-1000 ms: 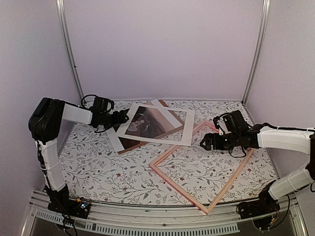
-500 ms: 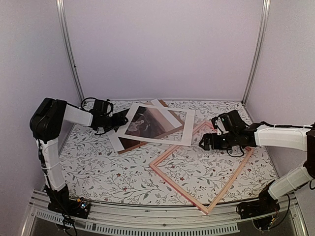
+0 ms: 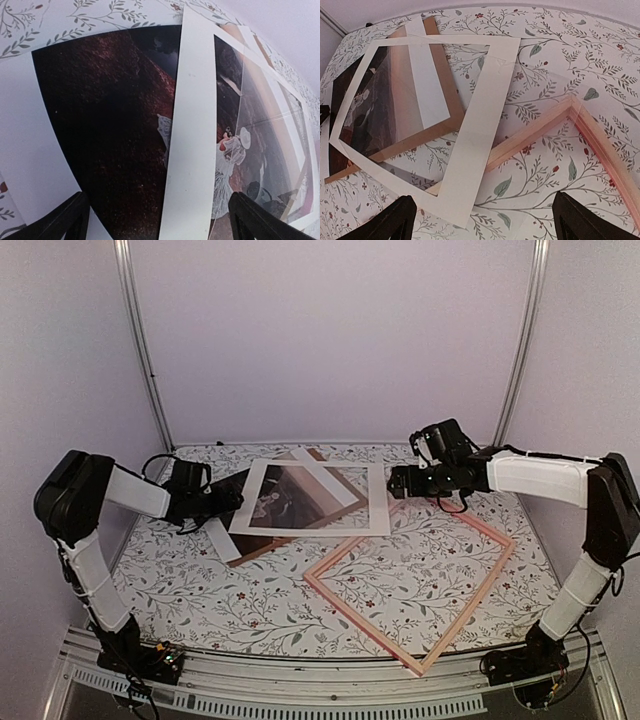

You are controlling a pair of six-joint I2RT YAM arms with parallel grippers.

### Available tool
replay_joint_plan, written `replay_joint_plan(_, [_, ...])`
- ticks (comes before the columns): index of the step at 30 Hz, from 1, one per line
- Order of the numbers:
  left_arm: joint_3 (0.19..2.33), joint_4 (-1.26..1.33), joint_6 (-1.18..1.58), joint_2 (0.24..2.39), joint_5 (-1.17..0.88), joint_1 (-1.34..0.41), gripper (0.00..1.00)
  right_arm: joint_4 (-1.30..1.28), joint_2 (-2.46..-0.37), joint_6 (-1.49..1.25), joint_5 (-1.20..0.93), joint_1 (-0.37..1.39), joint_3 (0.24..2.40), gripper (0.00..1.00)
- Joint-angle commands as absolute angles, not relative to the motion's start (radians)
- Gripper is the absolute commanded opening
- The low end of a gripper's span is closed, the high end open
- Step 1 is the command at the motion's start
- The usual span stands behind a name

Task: Put the photo into the frame
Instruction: Adjust the glass panel on the mat board.

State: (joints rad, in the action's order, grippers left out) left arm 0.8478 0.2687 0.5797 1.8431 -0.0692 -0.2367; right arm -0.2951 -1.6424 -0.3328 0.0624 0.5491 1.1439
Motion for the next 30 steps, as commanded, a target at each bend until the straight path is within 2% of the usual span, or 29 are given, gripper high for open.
replay_joint_plan(1, [0.76,0.197,0.609,1.811,-0.041,-0.194,1.0,-0.295,-1.787,-0.246,0.044,0.503,1.337,0.99])
replay_joint_plan(6, [0.624,0.261,0.666,1.734,-0.071,-0.192,1.0,-0.346,-2.007,-0.211,0.011,0.486,1.575,0.99])
replay_joint_plan(10, [0.505,0.3,0.716,1.654,-0.094,-0.196,0.99,-0.346,-2.08,-0.217,-0.029,0.486,1.6,0.99])
replay_joint_plan(19, [0.338,0.221,0.809,1.331,0.03,-0.242,0.99,-0.338,-1.947,-0.265,0.012,0.39,1.373,0.99])
replay_joint_plan(25, [0.346,0.087,0.798,1.075,0.128,-0.256,1.0,-0.309,-1.766,-0.293,-0.007,0.297,1.131,0.99])
replay_joint_plan(30, [0.418,0.028,0.728,1.027,0.135,-0.267,1.0,-0.313,-1.614,-0.333,0.052,0.231,0.984,0.99])
